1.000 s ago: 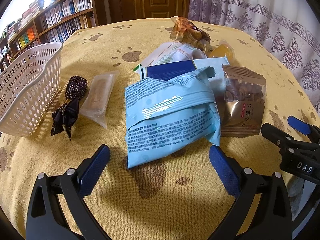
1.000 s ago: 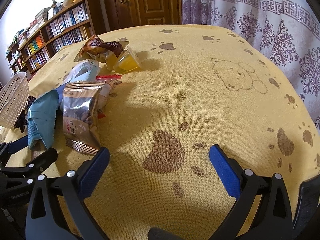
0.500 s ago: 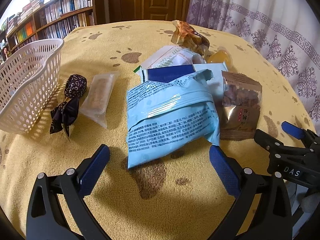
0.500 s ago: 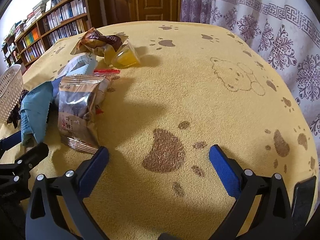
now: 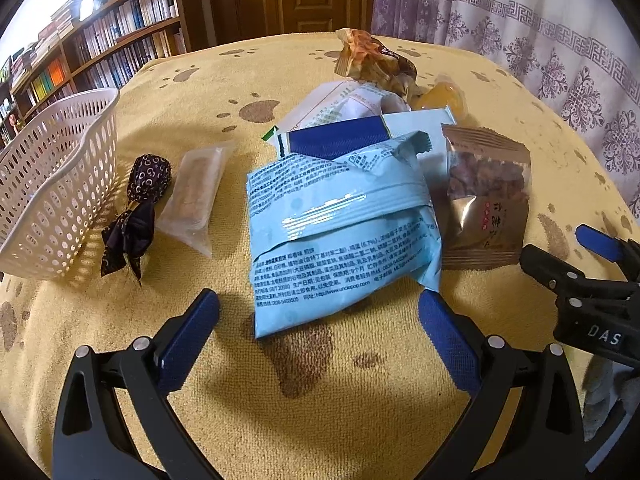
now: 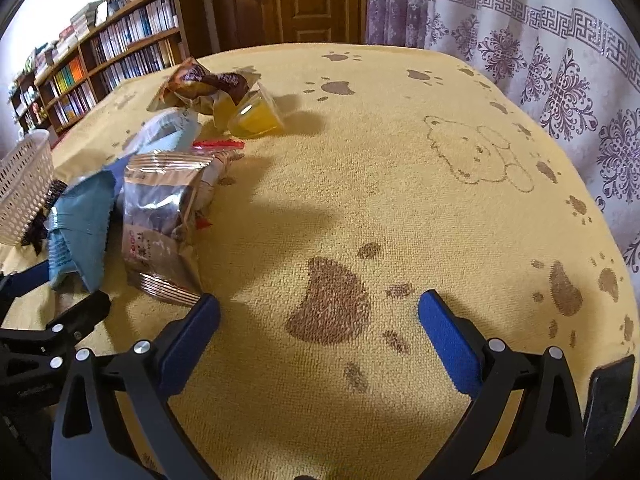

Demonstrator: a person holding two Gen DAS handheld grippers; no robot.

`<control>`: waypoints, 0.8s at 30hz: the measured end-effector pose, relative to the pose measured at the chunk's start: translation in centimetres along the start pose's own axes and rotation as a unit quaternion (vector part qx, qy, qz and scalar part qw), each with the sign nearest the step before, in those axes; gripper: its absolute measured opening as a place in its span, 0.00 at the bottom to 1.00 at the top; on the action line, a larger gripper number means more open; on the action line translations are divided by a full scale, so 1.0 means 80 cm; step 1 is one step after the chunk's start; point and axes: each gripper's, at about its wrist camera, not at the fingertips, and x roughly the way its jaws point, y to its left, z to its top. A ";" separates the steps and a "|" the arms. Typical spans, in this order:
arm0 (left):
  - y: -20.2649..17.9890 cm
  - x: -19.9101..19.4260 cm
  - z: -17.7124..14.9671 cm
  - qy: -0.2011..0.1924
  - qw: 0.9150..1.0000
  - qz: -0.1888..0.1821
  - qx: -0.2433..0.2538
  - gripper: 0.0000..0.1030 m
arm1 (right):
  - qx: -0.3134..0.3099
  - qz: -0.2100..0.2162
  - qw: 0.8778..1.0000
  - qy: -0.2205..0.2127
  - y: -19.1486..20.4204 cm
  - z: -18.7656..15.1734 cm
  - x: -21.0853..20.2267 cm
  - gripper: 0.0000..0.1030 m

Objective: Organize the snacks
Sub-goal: 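Reach the left tool to the dark wrapped candy while the right tool grasps the light-blue bag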

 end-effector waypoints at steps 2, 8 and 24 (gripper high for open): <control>0.000 -0.002 0.000 0.000 1.000 0.008 -0.002 0.98 | 0.007 0.016 1.000 -0.005 -0.004 -0.001 -0.003 0.95; 0.015 -0.026 0.000 -0.019 1.000 0.020 -0.015 0.98 | 0.015 0.057 0.998 -0.018 -0.009 -0.002 -0.013 0.95; 0.092 -0.042 0.018 -0.044 0.996 0.026 -0.071 0.83 | -0.016 0.139 0.989 -0.043 0.040 0.005 -0.037 0.95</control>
